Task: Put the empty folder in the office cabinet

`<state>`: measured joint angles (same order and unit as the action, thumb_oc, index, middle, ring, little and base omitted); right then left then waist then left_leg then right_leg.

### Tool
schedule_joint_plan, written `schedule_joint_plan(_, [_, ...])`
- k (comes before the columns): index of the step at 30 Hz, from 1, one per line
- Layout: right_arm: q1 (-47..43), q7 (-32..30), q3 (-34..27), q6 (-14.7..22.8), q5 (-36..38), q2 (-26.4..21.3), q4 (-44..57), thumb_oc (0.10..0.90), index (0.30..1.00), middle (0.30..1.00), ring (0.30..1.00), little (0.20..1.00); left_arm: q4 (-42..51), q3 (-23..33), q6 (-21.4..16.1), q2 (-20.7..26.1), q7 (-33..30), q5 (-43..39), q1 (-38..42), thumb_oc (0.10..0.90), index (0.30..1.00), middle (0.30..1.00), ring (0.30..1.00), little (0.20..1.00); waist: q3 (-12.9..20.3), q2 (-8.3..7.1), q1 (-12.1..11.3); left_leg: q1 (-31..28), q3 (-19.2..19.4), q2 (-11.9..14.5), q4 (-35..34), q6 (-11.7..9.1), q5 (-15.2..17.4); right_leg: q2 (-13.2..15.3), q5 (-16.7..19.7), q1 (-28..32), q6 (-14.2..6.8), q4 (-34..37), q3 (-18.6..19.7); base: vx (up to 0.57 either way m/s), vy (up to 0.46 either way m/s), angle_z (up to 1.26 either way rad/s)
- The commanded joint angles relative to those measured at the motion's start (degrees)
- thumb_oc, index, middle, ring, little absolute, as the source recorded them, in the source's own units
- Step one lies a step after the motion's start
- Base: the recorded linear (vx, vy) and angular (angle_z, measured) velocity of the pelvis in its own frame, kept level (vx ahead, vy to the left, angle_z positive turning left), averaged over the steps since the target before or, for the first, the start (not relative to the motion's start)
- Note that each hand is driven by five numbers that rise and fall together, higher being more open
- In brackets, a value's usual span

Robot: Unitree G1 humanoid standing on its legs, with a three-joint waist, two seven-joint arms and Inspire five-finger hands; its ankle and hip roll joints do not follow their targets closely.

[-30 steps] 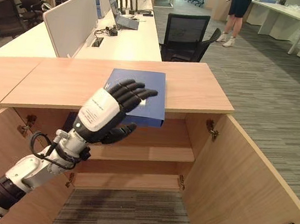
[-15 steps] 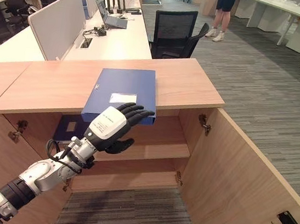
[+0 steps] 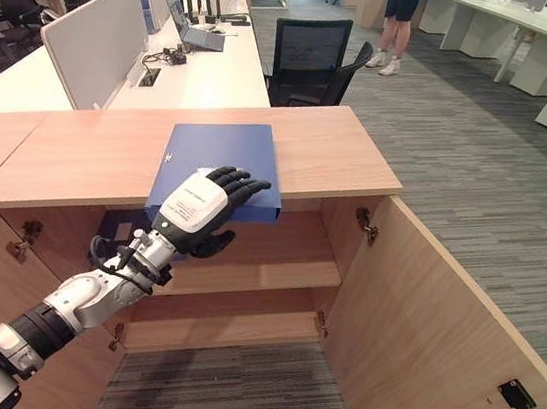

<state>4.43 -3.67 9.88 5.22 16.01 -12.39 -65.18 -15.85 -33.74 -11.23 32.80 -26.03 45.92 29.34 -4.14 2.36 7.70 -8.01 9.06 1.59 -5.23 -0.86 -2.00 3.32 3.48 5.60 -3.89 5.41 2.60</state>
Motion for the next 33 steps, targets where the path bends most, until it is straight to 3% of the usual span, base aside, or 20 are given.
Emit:
schedule_joint_plan(1, [0.59,0.25,1.38,0.89,0.61,-0.89,-1.78,0.8,0.9,0.9,0.9,0.9,-0.82,2.61,0.91,1.37,-5.7,1.37,13.69,0.8,0.9,0.9,0.9,0.9,1.26,-2.3,0.16,-2.62,-0.27,4.16,0.23,-5.1,4.24,4.81,-1.93,3.05,-5.9,-0.41,-3.0,0.0,0.0,0.0])
schedule_joint_plan(33, [0.66,0.05,1.03,1.01,1.73,-1.53,-2.21,0.8,0.9,0.9,0.9,0.9,-9.87,3.21,5.04,1.6,-7.19,0.65,15.87,0.8,0.9,0.9,0.9,0.9,1.51,-2.69,0.52,-3.21,-0.17,4.24,0.23,-5.3,5.15,4.53,-2.58,3.41,-6.08,-0.41,-3.17,0.0,0.002,0.0])
